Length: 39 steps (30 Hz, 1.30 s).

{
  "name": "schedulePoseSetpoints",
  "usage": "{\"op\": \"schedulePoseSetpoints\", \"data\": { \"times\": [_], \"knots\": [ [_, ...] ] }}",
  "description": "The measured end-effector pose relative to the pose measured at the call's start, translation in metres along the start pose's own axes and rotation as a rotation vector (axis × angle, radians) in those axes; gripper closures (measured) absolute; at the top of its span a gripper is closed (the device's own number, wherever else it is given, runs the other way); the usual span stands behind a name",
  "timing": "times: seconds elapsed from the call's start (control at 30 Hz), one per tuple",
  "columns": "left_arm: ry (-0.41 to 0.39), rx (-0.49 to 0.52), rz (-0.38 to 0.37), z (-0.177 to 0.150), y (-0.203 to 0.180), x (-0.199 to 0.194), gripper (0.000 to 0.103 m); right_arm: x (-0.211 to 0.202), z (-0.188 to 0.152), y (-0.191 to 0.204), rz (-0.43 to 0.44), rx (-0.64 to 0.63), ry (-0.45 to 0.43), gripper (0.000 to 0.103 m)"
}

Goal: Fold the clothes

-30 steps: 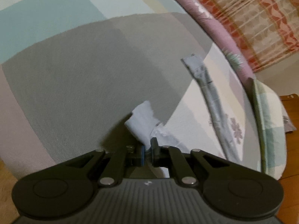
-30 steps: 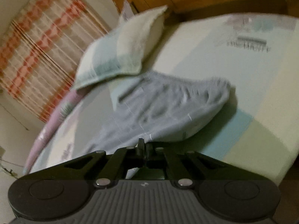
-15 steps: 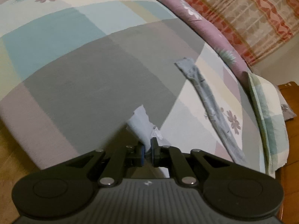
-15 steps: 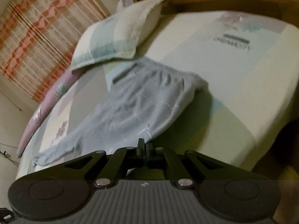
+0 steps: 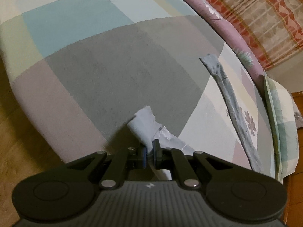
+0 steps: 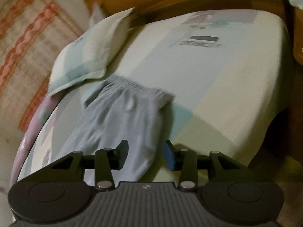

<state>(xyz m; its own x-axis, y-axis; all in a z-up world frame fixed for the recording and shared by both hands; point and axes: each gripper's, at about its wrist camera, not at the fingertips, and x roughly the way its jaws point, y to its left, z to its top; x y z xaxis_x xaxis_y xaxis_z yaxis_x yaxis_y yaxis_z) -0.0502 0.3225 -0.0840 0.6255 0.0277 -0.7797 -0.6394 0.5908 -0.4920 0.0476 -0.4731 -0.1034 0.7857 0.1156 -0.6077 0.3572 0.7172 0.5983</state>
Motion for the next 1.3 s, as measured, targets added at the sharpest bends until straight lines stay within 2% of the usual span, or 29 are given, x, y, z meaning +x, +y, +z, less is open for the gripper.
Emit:
{"op": "schedulePoseSetpoints", "data": {
  "times": [0.07,0.1,0.13,0.2,0.3,0.37,0.47,0.57,0.63,0.73,0.8,0.87,0.93,0.97,1.03,1.07,1.13,1.2,1.3],
  "knots": [
    [-0.001,0.002,0.001,-0.001,-0.001,0.000,0.098,0.009,0.004,-0.007,0.007,0.014,-0.011,0.063],
    [-0.001,0.002,0.000,-0.001,-0.001,-0.001,0.098,0.011,0.005,-0.009,0.020,0.017,-0.007,0.091],
    [-0.001,0.002,0.000,-0.001,0.000,-0.001,0.098,0.014,0.007,-0.011,0.031,0.021,-0.003,0.101],
    [-0.001,0.003,0.000,-0.001,0.000,-0.003,0.098,0.012,0.008,-0.012,0.028,0.023,-0.008,0.101],
    [-0.001,0.013,-0.002,-0.002,0.000,-0.005,0.095,-0.004,0.011,-0.010,-0.020,-0.023,-0.054,0.101],
    [-0.001,0.024,0.001,-0.002,-0.001,-0.006,0.095,-0.011,0.014,-0.009,-0.046,-0.045,-0.056,0.100],
    [-0.023,0.046,-0.003,-0.001,-0.005,-0.013,0.095,-0.019,0.014,0.008,-0.079,-0.160,-0.059,0.099],
    [-0.041,0.075,-0.018,0.002,-0.012,-0.021,0.094,-0.024,0.017,0.027,-0.102,-0.222,-0.082,0.092],
    [-0.042,0.088,-0.005,0.004,-0.012,-0.022,0.091,-0.028,0.017,0.042,-0.128,-0.272,-0.101,0.076],
    [-0.036,0.105,0.054,0.003,-0.005,-0.023,0.089,-0.035,0.017,0.063,-0.100,-0.324,-0.118,0.064],
    [-0.056,0.112,0.115,0.004,0.003,-0.029,0.089,-0.038,0.016,0.075,-0.078,-0.350,-0.121,0.058],
    [-0.086,0.120,0.170,0.006,0.009,-0.036,0.088,-0.034,0.011,0.091,-0.044,-0.386,-0.086,0.057],
    [-0.106,0.158,0.171,0.007,0.007,-0.042,0.085,-0.030,0.005,0.107,-0.010,-0.423,-0.050,0.055],
    [-0.107,0.193,0.152,0.006,0.001,-0.043,0.082,-0.028,0.002,0.115,0.008,-0.441,-0.032,0.053],
    [-0.107,0.263,0.114,0.003,-0.012,-0.045,0.072,-0.022,-0.004,0.133,0.044,-0.479,0.008,0.042],
    [-0.092,0.326,0.090,-0.002,-0.023,-0.042,0.070,-0.015,-0.013,0.145,0.069,-0.511,0.050,0.037],
    [-0.042,0.484,0.050,-0.020,-0.052,-0.030,0.066,0.001,-0.034,0.169,0.113,-0.585,0.132,0.036],
    [0.005,0.643,0.049,-0.043,-0.080,-0.015,0.066,0.019,-0.060,0.197,0.141,-0.675,0.218,0.036],
    [0.012,0.821,0.062,-0.075,-0.105,0.004,0.062,0.039,-0.104,0.232,0.177,-0.813,0.293,0.032]
  ]
}}
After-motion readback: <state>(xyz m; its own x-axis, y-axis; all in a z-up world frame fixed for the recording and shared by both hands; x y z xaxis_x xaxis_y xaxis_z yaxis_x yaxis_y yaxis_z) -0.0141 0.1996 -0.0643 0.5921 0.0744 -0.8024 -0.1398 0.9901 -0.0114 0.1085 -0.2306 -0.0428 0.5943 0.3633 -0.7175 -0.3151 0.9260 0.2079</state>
